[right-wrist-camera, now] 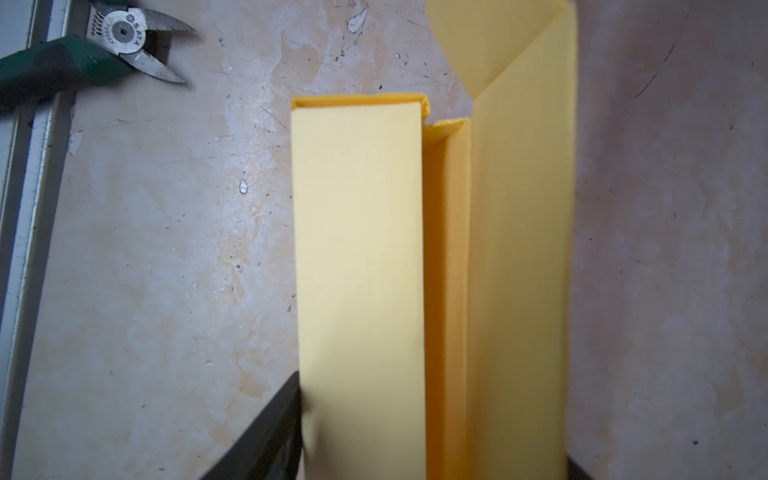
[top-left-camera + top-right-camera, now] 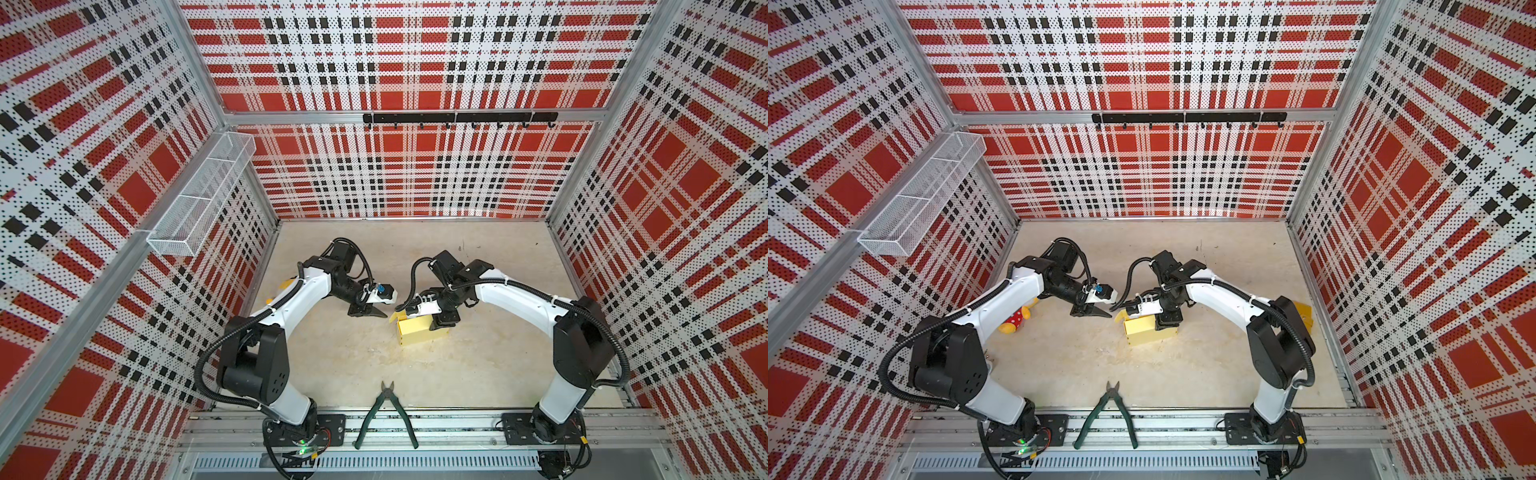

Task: Fold the paper box

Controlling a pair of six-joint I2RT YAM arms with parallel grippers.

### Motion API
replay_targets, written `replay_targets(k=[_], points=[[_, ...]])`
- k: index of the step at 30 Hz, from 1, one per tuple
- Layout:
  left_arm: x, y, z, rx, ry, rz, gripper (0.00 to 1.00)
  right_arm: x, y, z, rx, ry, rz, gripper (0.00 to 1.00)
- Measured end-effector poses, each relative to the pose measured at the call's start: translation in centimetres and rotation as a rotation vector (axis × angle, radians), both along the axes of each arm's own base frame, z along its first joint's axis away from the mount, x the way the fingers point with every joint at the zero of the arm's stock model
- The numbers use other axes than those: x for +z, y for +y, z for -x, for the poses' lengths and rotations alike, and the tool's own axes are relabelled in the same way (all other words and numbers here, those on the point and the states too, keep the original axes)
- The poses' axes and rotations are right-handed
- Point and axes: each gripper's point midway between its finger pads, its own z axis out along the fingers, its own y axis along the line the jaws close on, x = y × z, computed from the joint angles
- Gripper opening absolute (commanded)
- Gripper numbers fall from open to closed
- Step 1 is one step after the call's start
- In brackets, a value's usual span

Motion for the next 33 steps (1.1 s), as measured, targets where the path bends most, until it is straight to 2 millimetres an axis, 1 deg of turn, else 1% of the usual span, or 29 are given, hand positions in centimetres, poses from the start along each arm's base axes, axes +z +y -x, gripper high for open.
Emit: replay_targets(k=[5, 9, 12, 15, 21, 33], points=[[-1.4, -0.1, -0.5, -0.004, -0.030, -0.015, 0.42, 0.0, 0.0, 0.0, 0.001, 0.003, -0.001, 0.63], [-1.7, -0.3, -0.7, -0.011, -0.044, 0.002, 0.42, -0.1, 0.1, 0.0, 0.001, 0.007, -0.003, 0.62], [-1.9, -0.8, -0.2, -0.033, -0.043, 0.016, 0.43, -0.1, 0.0, 0.0, 0.000, 0.007, -0.004, 0.61], [-1.8, -1.5, 0.4, -0.063, -0.036, 0.047, 0.42, -0.1, 0.1, 0.0, 0.001, 0.008, -0.004, 0.61], [-1.5, -2.4, 1.1, -0.102, -0.023, 0.110, 0.35, -0.1, 0.0, 0.0, -0.002, 0.013, -0.007, 0.61], [-1.5, -3.0, 1.8, -0.106, 0.014, 0.174, 0.34, -0.1, -0.1, 0.0, -0.004, 0.017, -0.009, 0.63]])
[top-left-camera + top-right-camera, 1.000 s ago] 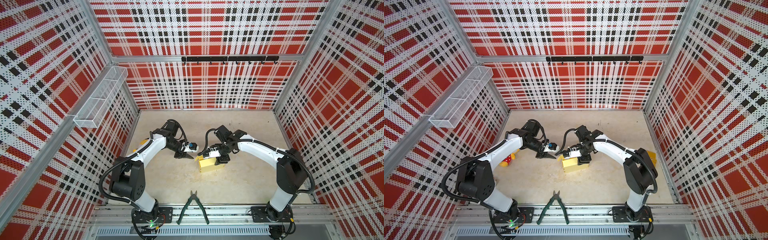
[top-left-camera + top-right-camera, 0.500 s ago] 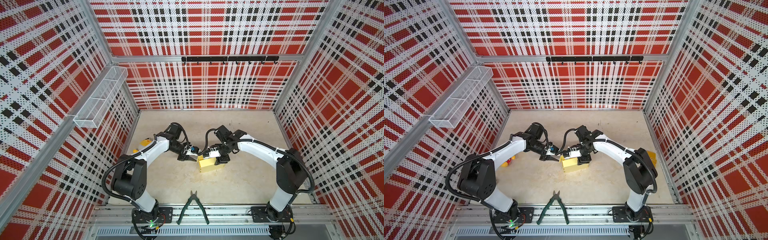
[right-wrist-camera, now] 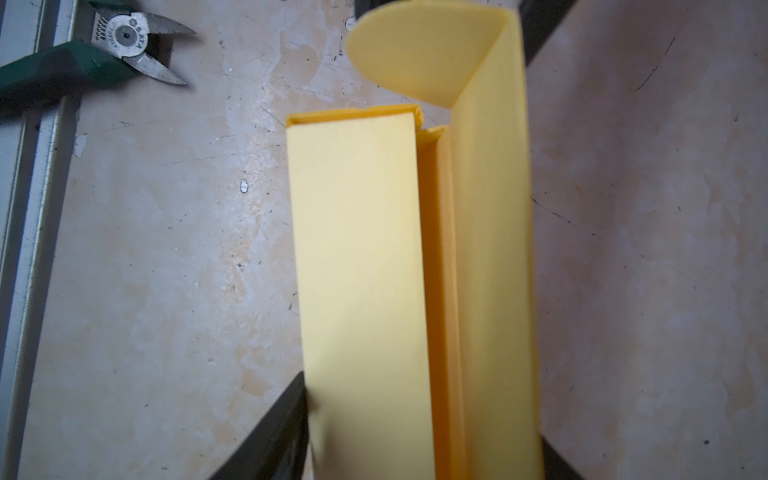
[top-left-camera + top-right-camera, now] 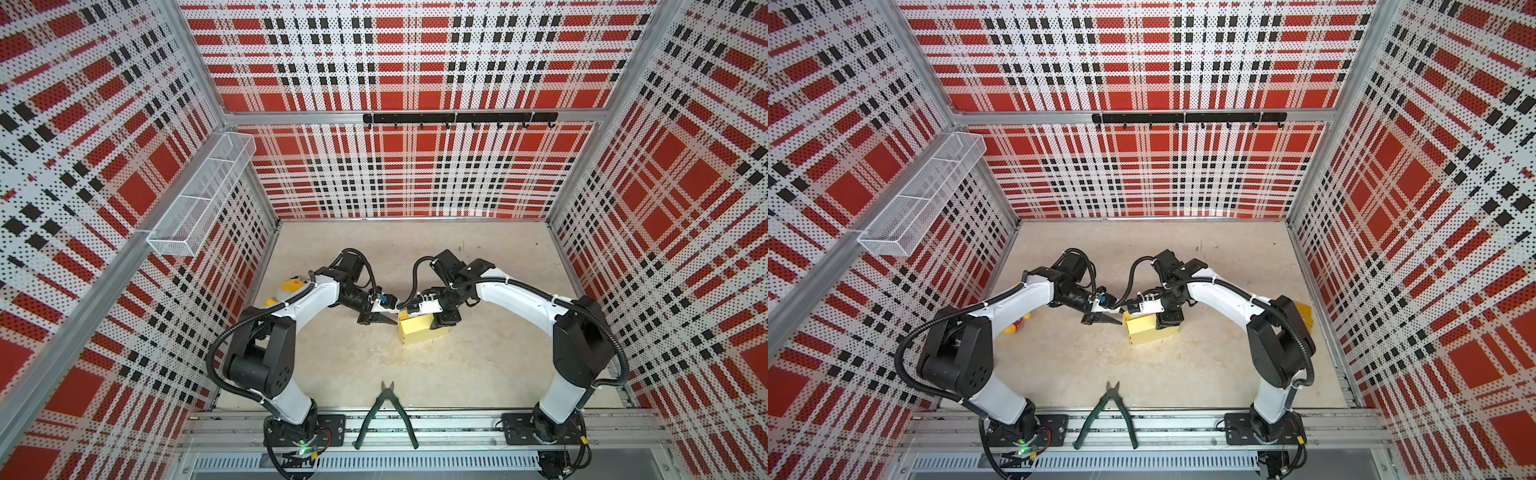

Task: Fold the paper box
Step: 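Lay the box down with the right gripper while left gripper hovers above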

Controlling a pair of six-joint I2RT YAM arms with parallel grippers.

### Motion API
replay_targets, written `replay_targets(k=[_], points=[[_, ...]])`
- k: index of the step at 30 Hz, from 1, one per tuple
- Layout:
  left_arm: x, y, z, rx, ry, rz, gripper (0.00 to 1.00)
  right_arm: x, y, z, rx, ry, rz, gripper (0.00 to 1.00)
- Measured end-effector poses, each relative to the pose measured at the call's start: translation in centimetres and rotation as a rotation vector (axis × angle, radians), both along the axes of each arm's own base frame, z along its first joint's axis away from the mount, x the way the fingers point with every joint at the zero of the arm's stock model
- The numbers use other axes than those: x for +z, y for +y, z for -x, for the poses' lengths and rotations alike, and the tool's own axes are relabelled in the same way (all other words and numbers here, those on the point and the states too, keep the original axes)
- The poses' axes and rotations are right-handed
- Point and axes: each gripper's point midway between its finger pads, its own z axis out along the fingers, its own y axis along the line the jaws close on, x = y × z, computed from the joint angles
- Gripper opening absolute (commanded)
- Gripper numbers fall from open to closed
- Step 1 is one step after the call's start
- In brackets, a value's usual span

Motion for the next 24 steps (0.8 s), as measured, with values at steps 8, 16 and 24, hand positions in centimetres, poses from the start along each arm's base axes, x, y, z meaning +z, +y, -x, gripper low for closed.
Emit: replay_targets(k=[8, 16, 24], points=[[0.3, -0.4, -0.6, 0.031, 0.017, 0.019, 0.36, -0.4, 0.0, 0.0, 0.001, 0.008, 0.006, 0.67], [0.0, -1.4, -0.3, 0.035, 0.067, 0.009, 0.39, -0.4, 0.0, 0.0, 0.000, 0.008, 0.008, 0.68], [0.0, -2.0, -0.2, 0.033, 0.060, 0.004, 0.41, 0.8, -0.9, -0.2, -0.011, -0.038, 0.009, 0.79]])
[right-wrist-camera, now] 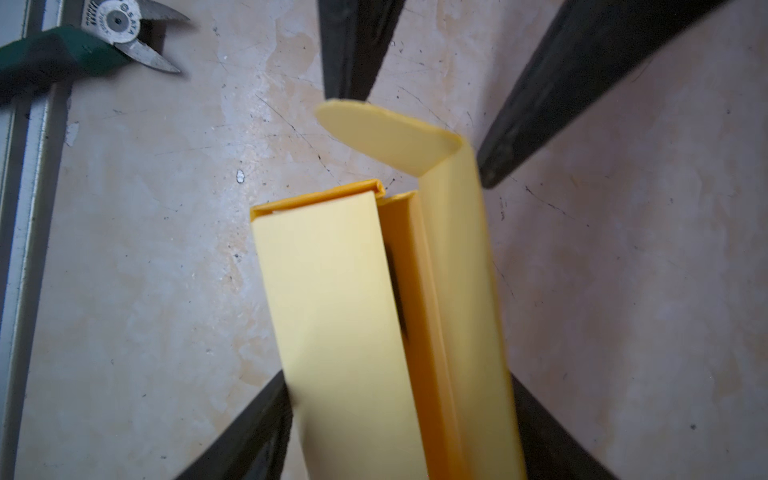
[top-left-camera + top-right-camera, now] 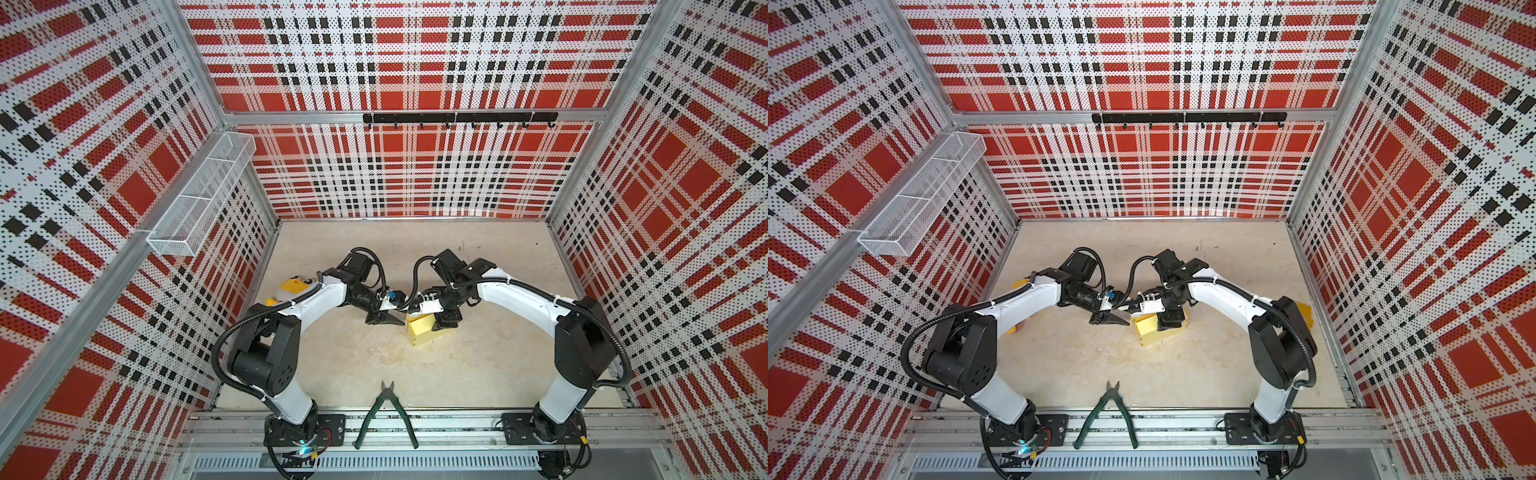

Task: Fold the paper box
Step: 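Lay the box down with the right gripper while left gripper hovers above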

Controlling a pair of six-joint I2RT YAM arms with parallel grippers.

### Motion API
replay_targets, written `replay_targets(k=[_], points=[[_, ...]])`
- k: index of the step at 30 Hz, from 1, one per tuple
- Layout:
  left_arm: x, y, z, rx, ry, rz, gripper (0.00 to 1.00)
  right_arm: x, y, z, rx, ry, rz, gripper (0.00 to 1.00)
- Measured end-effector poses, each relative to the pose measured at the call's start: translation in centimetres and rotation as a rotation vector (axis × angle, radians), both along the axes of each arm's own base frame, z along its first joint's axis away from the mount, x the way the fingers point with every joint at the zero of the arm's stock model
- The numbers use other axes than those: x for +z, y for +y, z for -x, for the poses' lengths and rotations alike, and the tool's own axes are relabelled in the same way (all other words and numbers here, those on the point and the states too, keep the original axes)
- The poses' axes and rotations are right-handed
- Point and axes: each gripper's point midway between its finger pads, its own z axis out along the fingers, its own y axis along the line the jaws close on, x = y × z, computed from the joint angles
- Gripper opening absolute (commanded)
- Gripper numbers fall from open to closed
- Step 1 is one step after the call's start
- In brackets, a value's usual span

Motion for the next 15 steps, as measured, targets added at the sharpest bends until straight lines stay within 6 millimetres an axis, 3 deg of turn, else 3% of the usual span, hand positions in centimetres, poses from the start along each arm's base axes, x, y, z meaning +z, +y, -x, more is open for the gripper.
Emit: replay_targets(k=[8, 11, 15], points=[[-0.3, 0.0, -0.2, 0.005, -0.015, -0.022, 0.43, 3.3, -1.5, -0.3, -0.044, -0.079, -0.074, 0.77], [-0.4, -0.2, 0.0, -0.004, -0.018, -0.026, 0.43, 3.2, -1.4, -0.5, -0.044, -0.083, -0.077, 0.77], [-0.4, -0.6, 0.4, -0.019, -0.020, -0.029, 0.42, 2.5, -1.1, -0.7, -0.033, -0.083, -0.066, 0.87]])
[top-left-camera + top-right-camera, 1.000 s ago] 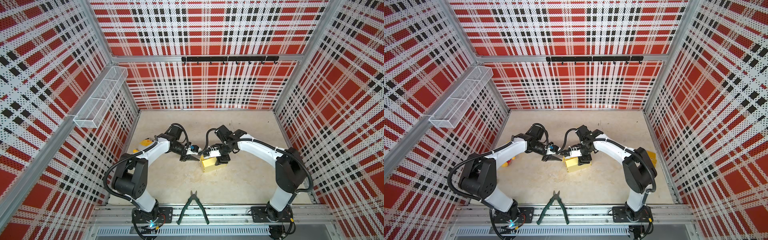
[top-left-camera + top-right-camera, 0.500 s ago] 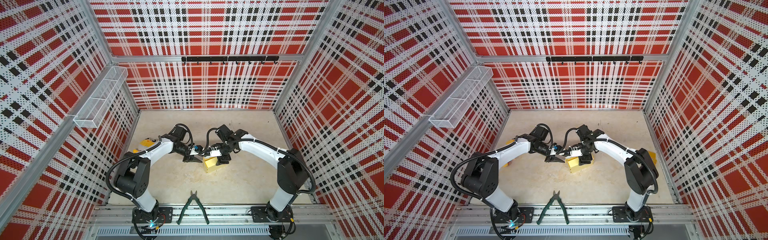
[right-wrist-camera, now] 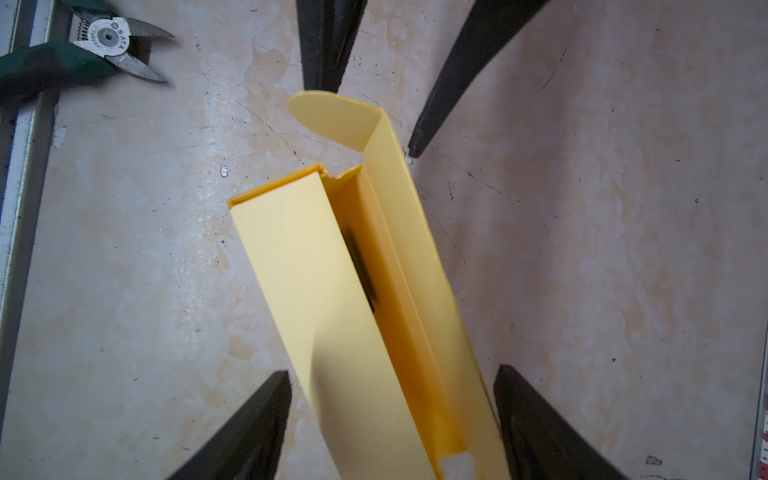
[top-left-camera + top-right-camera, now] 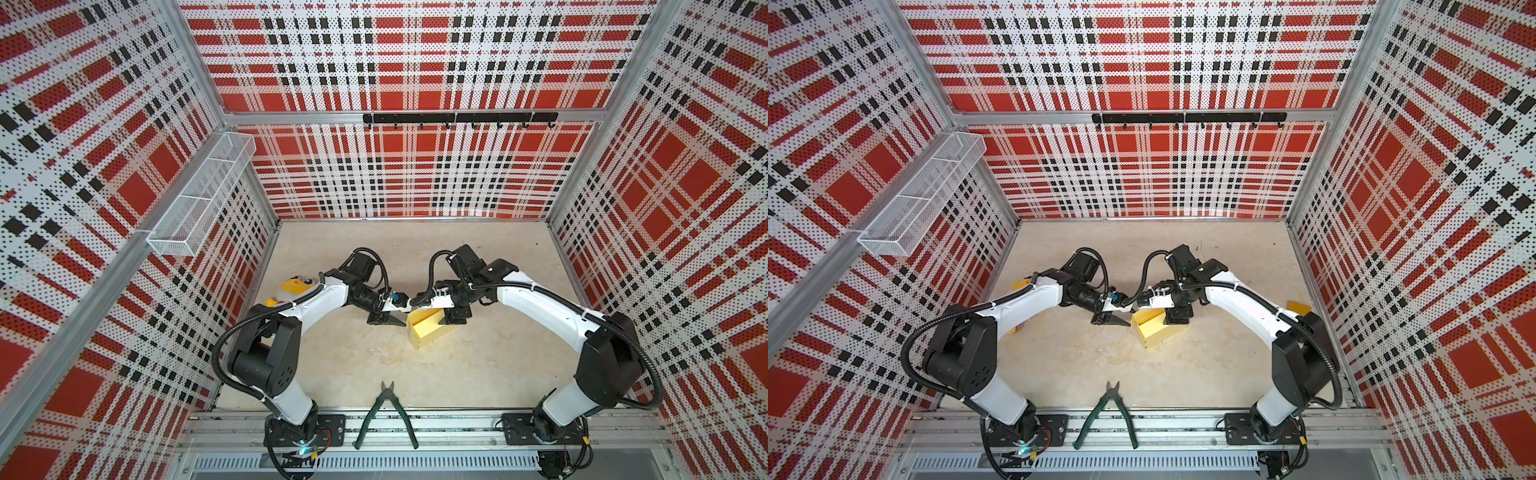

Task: Fold the paper box

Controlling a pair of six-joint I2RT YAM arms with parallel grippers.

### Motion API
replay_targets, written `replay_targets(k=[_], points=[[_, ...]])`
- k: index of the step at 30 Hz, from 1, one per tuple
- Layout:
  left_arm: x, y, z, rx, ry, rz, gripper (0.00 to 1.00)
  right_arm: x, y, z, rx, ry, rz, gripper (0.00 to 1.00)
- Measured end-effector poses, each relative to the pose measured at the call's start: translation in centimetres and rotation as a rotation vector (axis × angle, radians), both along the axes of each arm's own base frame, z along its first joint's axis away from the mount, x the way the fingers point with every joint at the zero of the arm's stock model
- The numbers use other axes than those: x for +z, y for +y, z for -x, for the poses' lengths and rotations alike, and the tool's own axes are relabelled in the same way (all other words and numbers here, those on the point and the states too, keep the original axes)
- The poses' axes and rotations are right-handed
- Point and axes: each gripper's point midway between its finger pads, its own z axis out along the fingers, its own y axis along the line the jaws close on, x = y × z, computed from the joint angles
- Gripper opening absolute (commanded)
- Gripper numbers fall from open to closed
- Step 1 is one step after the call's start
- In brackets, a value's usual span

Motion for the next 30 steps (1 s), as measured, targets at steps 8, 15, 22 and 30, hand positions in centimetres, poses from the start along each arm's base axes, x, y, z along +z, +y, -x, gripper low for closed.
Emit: replay_targets(k=[8, 15, 22, 30], points=[[-0.1, -0.1, 0.1, -0.004, -0.001, -0.007, 0.43, 0.9, -1.2, 0.4, -0.027, -0.029, 0.024, 1.00], [0.0, -0.2, 0.1, -0.006, -0.003, -0.006, 0.42, 4.3, -7.1, 1.7, -0.230, -0.132, -0.036, 0.99], [0.4, -0.4, -0.2, -0.007, -0.014, 0.000, 0.43, -0.8, -9.6, 2.1, -0.421, -0.059, -0.047, 0.98], [0.2, -0.7, 0.1, -0.016, -0.015, -0.011, 0.43, -5.3, -8.2, -0.3, -0.512, 0.012, -0.094, 0.94]])
